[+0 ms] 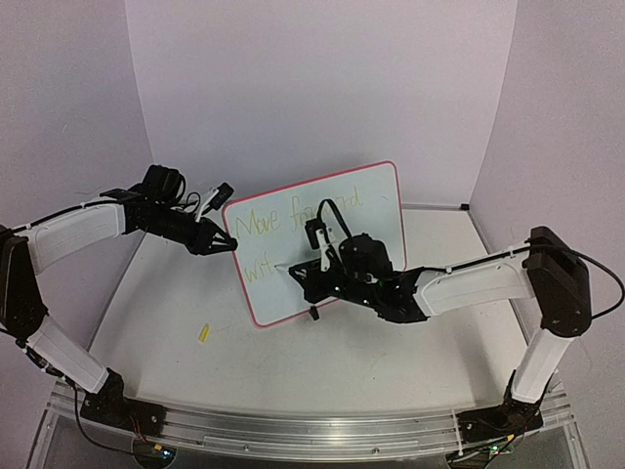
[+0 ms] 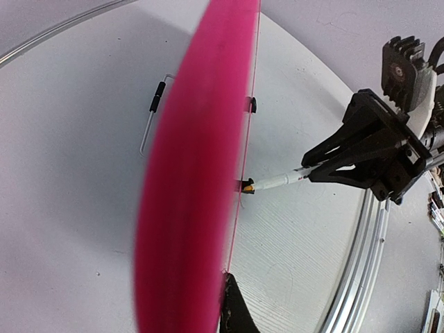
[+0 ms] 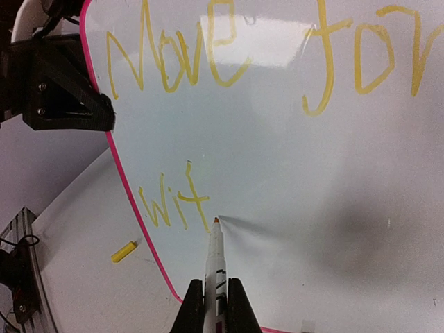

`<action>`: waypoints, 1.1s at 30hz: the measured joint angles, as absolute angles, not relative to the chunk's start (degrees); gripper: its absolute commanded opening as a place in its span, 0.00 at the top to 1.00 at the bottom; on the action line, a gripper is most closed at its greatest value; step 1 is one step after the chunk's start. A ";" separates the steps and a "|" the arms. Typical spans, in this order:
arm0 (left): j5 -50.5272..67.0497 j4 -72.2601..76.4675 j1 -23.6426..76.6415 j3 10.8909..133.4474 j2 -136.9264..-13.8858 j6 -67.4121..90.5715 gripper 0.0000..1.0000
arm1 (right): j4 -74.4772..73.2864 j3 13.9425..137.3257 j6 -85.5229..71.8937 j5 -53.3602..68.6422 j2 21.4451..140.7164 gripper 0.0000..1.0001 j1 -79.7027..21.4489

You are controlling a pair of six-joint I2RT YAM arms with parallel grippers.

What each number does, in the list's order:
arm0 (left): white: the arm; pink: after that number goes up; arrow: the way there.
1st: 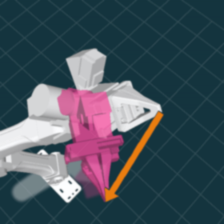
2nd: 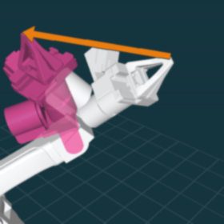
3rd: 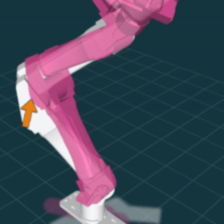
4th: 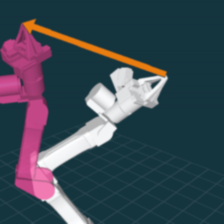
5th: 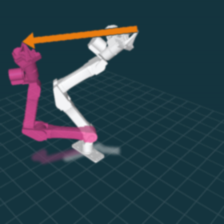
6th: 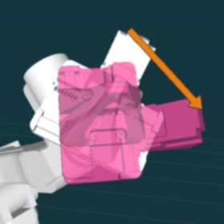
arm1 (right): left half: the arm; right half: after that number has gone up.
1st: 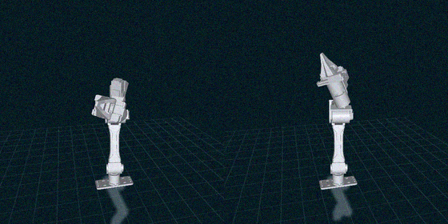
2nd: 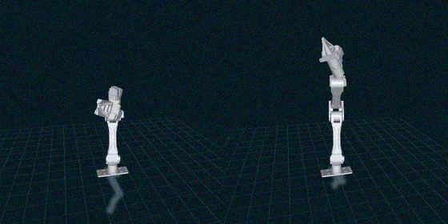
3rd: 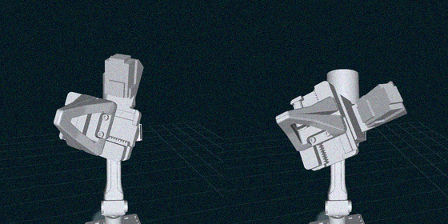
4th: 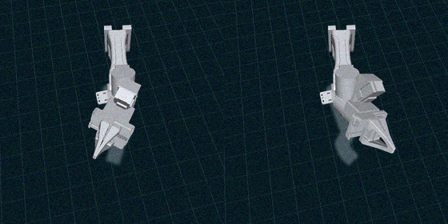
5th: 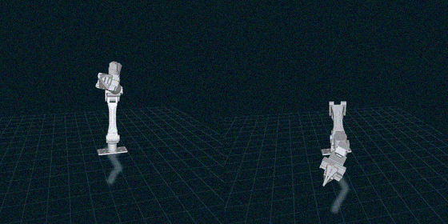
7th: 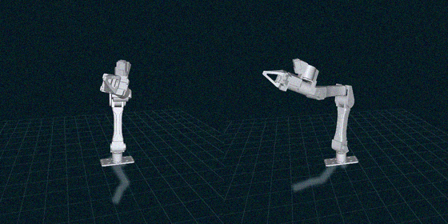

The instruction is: Write a sentence on the whiteboard

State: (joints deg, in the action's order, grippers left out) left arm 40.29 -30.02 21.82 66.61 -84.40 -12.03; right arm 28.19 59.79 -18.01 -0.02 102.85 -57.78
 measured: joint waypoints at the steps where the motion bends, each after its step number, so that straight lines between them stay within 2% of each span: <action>1: 40.29 -30.02 21.82 66.61 -84.40 -12.03 1.00 | 28.21 59.80 -17.86 -0.04 102.33 1.00 -57.78; 33: 40.27 -30.02 21.82 66.61 -84.40 -12.03 1.00 | 26.60 64.08 -16.02 -2.96 103.20 1.00 -57.67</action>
State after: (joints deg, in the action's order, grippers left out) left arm 40.27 -30.02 21.82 66.61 -84.40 -12.03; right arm 26.60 64.08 -16.02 -2.96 103.20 -57.67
